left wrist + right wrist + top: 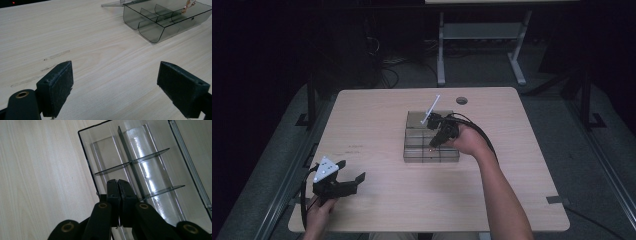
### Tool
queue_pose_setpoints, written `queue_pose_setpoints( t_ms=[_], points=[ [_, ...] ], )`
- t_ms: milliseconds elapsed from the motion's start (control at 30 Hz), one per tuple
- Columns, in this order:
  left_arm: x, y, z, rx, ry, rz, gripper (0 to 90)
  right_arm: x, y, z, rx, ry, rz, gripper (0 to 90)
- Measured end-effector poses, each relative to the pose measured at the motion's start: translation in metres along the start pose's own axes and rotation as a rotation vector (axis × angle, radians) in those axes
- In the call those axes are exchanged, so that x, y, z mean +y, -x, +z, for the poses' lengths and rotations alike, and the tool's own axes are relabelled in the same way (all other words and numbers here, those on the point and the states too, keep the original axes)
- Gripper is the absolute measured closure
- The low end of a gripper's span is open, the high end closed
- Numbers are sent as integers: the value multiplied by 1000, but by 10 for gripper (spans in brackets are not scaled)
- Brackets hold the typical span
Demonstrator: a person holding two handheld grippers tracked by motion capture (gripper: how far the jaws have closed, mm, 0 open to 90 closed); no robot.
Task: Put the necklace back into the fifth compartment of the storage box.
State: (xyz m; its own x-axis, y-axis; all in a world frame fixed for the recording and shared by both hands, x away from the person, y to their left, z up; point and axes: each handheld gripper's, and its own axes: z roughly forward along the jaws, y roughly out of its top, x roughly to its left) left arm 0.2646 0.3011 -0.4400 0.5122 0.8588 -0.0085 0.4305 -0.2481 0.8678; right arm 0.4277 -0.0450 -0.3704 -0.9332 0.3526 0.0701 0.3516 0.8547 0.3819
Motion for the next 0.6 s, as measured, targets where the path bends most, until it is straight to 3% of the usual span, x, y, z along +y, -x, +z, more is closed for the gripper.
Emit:
queue_pose_setpoints(
  t_ms=[600],
  points=[
    [1,1,1,1,0,-4,132,2,7,14,8,-28,8,879]
  ],
)
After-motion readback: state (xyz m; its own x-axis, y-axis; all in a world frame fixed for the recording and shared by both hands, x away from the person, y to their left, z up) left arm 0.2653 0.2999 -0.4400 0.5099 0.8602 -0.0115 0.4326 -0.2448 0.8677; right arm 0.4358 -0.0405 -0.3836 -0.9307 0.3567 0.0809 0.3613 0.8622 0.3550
